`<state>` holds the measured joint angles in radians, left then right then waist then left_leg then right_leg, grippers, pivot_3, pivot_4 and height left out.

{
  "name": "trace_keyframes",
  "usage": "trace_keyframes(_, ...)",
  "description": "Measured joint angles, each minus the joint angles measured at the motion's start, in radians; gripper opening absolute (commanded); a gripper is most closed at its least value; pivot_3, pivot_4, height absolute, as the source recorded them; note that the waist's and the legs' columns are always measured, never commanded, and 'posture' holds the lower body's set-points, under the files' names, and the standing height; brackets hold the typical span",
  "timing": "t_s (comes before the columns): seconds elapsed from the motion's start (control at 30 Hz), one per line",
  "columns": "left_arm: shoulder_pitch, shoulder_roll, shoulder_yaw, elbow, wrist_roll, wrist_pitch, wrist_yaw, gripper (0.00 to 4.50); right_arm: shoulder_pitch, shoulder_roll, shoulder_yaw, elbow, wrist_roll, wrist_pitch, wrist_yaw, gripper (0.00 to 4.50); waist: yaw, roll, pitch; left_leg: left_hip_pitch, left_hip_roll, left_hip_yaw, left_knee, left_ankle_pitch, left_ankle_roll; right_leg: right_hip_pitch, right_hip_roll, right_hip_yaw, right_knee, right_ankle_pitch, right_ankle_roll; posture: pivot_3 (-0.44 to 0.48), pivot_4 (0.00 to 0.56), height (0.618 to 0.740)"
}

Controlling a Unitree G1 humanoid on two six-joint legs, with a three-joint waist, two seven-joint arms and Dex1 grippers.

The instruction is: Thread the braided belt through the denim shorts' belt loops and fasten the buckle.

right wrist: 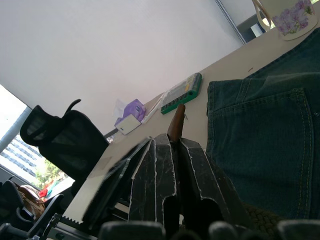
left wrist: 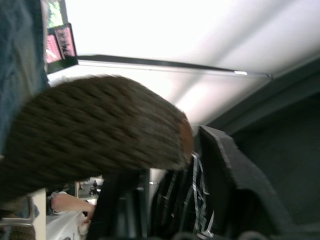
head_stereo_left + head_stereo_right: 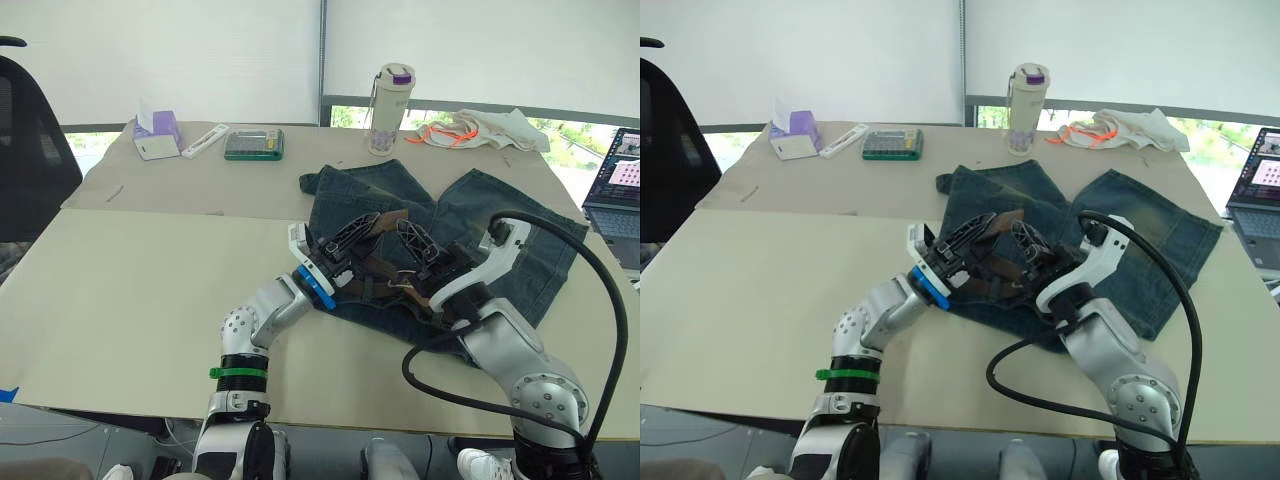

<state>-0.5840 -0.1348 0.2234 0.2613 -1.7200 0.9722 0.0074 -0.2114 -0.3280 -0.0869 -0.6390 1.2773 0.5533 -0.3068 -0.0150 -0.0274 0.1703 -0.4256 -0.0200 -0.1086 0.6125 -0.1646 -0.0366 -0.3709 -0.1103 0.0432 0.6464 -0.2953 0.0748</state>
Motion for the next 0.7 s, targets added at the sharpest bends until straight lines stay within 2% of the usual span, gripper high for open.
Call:
trace_keyframes(0.13,0.010,0.070,-0.037,-0.047,0.045,0.059,-0.029,4.43,-0.008,0.000,-0.002,0.001,0.001,0.001,0.000,0.00,-0.004,0.000,0.000,0.000,0.000,0.000,0.000,0.000,0.000,0.000,0.000,0.000,0.000,0.000,0.000,0.000,0.150,0.740)
trace_keyframes(0.27,0.048,0.227,-0.146,-0.205,0.178,0.149,-0.173,4.47,-0.012,-0.001,-0.005,0.003,0.001,0.001,0.000,0.00,-0.005,0.001,0.000,0.001,0.000,0.000,-0.002,0.000,0.000,0.000,0.001,0.000,0.001,0.000,0.000,0.000,0.150,0.740)
trace_keyframes(0.37,0.068,0.409,-0.284,-0.398,0.425,0.088,-0.396,4.47,-0.013,-0.001,-0.006,0.005,0.002,0.001,0.000,0.00,-0.006,0.002,0.001,0.002,0.001,0.000,-0.003,0.001,-0.001,-0.001,0.001,0.001,0.001,0.000,-0.001,0.000,0.150,0.740)
trace_keyframes(0.43,0.073,0.489,-0.350,-0.470,0.602,-0.037,-0.527,4.47,-0.013,-0.001,-0.006,0.005,0.002,0.001,0.000,0.00,-0.003,0.004,0.001,0.002,0.001,0.000,-0.004,0.001,-0.001,-0.001,0.001,0.001,0.000,0.000,-0.002,0.000,0.150,0.740)
trace_keyframes(0.5,0.076,0.524,-0.417,-0.487,0.830,-0.254,-0.613,4.47,-0.013,-0.004,-0.007,0.005,0.002,0.001,0.000,0.00,0.001,0.004,0.001,0.002,0.001,0.001,-0.004,0.001,-0.001,-0.001,0.001,0.001,-0.001,0.000,-0.003,0.000,0.150,0.740)
trace_keyframes(0.53,0.076,0.530,-0.443,-0.481,0.952,-0.380,-0.640,4.47,-0.013,-0.004,-0.007,0.005,0.003,0.001,0.000,0.00,0.002,0.004,0.001,0.002,0.001,0.001,-0.005,0.001,-0.001,-0.001,0.001,0.001,-0.002,0.000,-0.003,0.000,0.150,0.740)
trace_keyframes(0.7,0.077,0.485,-0.507,-0.404,1.304,-0.770,-0.664,4.47,-0.014,-0.005,-0.007,0.012,0.003,0.001,0.000,0.00,0.004,0.004,0.001,0.000,0.001,0.001,-0.005,0.001,-0.001,-0.001,0.001,0.001,-0.003,0.000,-0.003,0.000,0.150,0.740)
